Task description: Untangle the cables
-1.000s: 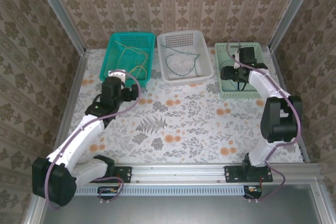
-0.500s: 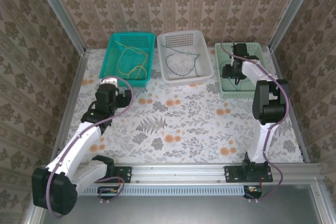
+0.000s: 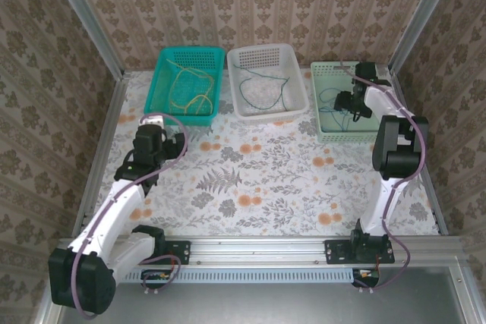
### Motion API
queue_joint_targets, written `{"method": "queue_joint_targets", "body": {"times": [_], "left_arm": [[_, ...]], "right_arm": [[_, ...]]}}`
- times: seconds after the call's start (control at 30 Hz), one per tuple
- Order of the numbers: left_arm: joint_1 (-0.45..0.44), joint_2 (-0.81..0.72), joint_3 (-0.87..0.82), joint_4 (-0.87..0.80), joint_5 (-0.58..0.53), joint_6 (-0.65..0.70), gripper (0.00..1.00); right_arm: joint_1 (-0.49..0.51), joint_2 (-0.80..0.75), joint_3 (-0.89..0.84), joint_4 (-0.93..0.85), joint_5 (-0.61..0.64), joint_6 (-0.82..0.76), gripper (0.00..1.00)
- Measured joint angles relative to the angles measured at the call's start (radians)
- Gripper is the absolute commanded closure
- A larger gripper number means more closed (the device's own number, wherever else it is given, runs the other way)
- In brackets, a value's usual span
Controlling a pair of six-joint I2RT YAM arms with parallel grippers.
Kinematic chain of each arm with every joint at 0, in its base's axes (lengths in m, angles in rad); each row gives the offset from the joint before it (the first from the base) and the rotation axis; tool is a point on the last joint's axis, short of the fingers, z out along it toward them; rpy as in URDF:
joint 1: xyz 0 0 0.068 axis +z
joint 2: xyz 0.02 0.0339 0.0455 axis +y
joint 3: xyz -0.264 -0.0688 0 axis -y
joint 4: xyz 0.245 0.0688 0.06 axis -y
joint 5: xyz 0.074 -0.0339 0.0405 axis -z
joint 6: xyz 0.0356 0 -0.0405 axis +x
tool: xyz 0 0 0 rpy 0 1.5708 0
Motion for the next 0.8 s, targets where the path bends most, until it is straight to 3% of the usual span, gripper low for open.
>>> {"method": "queue_joint_targets", "body": {"times": [0.17, 0.27, 0.33, 0.43, 0.63, 0.8], "left_arm": [[0.022, 0.084, 0.022, -0.014, -0.003, 0.005, 0.00], [0.032, 0.132, 0.018, 0.032, -0.014, 0.039, 0.00], [0.032, 0.142, -0.008, 0.113, -0.021, 0.079, 0.00], [0.040, 0.169, -0.053, 0.240, -0.031, 0.148, 0.00], [0.093, 0.362, -0.077, 0.444, -0.015, 0.256, 0.00], [0.134, 0.412, -0.176, 0.657, 0.031, 0.303, 0.00]], "right_arm": [[0.052, -0.120, -0.061, 0.040, -0.089, -0.039, 0.16], [0.038, -0.249, -0.252, 0.203, -0.124, -0.067, 0.09], [0.028, -0.326, -0.417, 0.327, -0.127, -0.086, 0.01], [0.019, -0.387, -0.614, 0.476, -0.116, -0.112, 0.00], [0.025, -0.545, -0.869, 0.783, -0.085, -0.143, 0.00], [0.031, -0.657, -0.980, 0.946, -0.058, -0.158, 0.00]]}}
